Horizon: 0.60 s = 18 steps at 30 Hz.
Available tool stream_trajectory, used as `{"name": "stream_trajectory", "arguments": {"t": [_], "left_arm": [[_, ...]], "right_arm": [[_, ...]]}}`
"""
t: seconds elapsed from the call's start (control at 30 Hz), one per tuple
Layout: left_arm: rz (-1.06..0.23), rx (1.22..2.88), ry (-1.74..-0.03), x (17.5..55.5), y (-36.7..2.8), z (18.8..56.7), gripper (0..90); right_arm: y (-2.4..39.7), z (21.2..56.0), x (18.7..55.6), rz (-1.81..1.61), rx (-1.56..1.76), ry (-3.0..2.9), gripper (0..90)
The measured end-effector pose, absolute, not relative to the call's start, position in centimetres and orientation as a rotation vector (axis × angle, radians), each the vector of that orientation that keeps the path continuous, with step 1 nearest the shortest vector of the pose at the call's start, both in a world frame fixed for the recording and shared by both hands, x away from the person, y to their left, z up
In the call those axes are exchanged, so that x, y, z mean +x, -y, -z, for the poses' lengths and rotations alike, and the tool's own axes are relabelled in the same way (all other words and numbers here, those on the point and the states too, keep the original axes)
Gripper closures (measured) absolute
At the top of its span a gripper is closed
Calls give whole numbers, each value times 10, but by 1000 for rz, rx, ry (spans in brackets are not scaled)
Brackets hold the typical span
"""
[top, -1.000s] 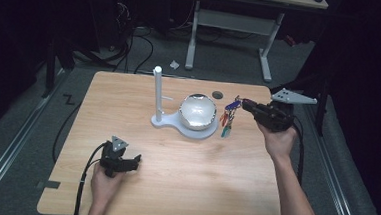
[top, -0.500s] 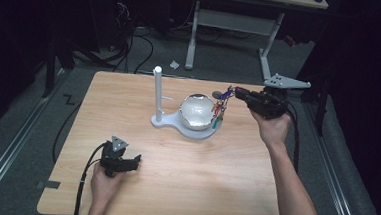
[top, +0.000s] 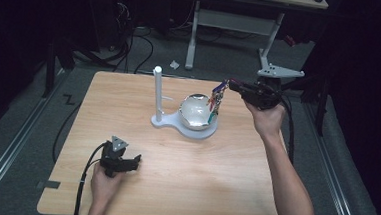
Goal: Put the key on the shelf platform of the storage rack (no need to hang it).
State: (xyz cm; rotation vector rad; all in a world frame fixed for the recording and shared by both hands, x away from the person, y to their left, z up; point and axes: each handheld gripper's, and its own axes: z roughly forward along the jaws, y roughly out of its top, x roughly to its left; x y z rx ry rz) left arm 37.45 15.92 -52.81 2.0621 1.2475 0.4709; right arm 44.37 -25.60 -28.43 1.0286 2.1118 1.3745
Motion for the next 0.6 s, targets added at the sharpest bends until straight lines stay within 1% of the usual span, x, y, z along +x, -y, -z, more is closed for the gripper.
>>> {"name": "stream_trajectory", "arguments": {"t": [0.2, 0.6], "left_arm": [[-469, 2065, -1247, 374, -159, 528, 182], [-471, 2063, -1247, 374, -159, 528, 182]], "right_arm": [[250, 285, 452, -1373, 1037, -2118, 856], [235, 297, 468, -1358, 1056, -2151, 856]]}}
